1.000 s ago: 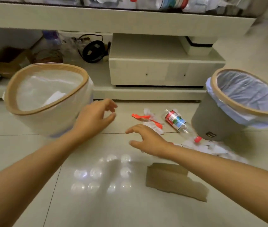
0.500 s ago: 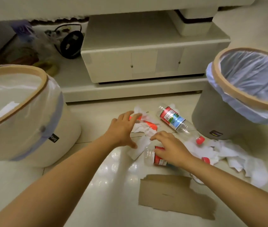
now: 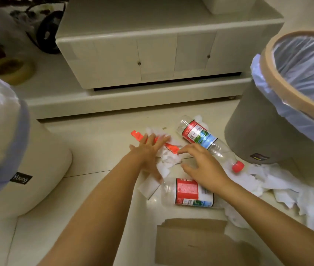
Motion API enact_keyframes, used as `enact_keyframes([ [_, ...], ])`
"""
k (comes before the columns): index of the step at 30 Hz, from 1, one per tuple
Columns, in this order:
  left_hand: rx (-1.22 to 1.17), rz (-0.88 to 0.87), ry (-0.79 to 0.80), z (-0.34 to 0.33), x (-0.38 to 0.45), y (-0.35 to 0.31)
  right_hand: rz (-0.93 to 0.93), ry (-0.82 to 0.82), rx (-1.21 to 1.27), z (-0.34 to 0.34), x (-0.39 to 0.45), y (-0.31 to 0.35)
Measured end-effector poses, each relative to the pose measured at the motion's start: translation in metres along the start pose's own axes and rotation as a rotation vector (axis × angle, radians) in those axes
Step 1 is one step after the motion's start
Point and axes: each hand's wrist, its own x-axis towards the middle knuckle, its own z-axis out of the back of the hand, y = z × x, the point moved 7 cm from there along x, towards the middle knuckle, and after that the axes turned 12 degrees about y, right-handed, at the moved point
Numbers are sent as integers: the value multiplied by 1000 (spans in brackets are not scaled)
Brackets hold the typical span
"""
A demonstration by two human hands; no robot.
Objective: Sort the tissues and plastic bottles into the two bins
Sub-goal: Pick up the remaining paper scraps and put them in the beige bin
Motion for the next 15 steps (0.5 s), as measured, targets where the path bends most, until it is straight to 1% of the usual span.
enact_keyframes([
  [3,32,-29,-46,-3,3,-1,-22,0,11,1,-1,-8],
  [5,-10,-55,-148,3,1,5,-32,-27,3,4,0,-11],
  [8,-123,-140,-300,9,-7,7,-28,-133,-4,18,2,-9],
  [10,-184,-191,-334,7,-11,4,-20,-212,-37,33,8,-7],
  [12,-218,-212,-347,1,-14,2,-12,-256,-62,50,20,-11],
  [15,-216,-233,-382,-5,-21,-2,-52,-325,31,75,43,-26],
])
